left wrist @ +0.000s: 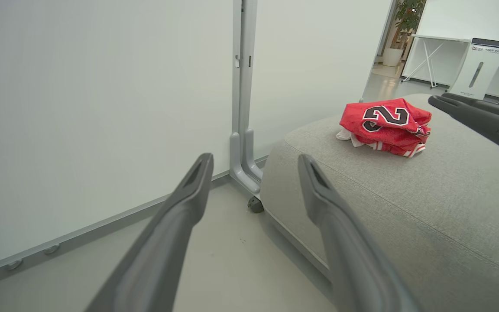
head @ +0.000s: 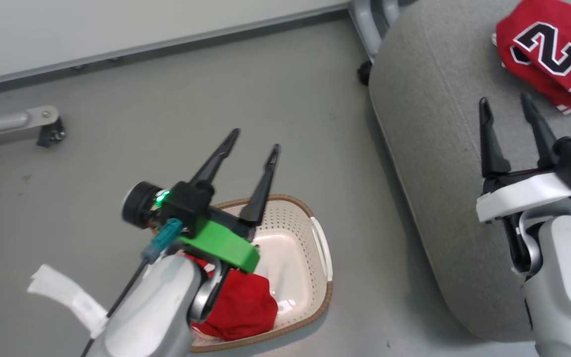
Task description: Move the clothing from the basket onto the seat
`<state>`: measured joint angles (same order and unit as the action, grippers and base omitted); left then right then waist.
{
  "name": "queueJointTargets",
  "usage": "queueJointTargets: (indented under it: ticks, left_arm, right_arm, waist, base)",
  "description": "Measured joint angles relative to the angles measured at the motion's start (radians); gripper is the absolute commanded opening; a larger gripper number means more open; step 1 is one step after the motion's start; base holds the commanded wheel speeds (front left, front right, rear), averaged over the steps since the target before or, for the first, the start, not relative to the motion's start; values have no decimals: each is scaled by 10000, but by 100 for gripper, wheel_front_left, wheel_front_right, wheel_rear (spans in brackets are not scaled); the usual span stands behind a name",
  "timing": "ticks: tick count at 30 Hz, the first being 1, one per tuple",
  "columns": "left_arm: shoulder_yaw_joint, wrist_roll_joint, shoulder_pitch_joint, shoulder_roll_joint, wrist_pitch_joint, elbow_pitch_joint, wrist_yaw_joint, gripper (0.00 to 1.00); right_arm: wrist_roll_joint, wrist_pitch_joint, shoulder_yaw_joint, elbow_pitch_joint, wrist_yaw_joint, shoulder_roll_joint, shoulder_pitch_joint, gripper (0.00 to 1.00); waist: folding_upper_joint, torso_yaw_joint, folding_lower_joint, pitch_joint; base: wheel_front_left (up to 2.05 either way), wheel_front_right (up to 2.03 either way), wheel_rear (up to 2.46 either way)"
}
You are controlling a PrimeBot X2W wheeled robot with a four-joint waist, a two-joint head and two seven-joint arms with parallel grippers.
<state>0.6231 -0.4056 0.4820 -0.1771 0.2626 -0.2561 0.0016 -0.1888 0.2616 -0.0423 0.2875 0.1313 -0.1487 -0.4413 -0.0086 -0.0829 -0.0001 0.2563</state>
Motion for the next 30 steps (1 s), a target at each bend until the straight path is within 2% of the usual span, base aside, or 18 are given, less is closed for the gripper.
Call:
queueJointTargets:
  ticks: [9, 14, 20, 30]
  left_arm:
    - [-2182, 13, -1444, -288, 15, 412, 430, 100]
    - [-3218, 52, -2275, -245, 15, 514, 437, 100]
    - [-4111, 408, -3192, -40, 15, 627, 362, 100]
    - [-5010, 1024, -4150, 347, 15, 872, -54, 100]
  right_arm:
    - [46, 0, 495, -326, 0, 520, 755, 100]
    - [284, 0, 658, -585, 0, 757, 1460, 100]
    - [395, 0, 686, -1053, 0, 886, 2432, 100]
    - [512, 0, 431, -2010, 0, 997, 4078, 100]
  waist:
    - [0, 836, 0, -821]
    - [0, 1059, 0, -1276]
    - [0, 1164, 0, -1785]
    - [0, 1240, 0, -2353]
  base:
    - [0, 0, 0]
    - [0, 0, 0]
    - [0, 0, 0]
    - [0, 0, 0]
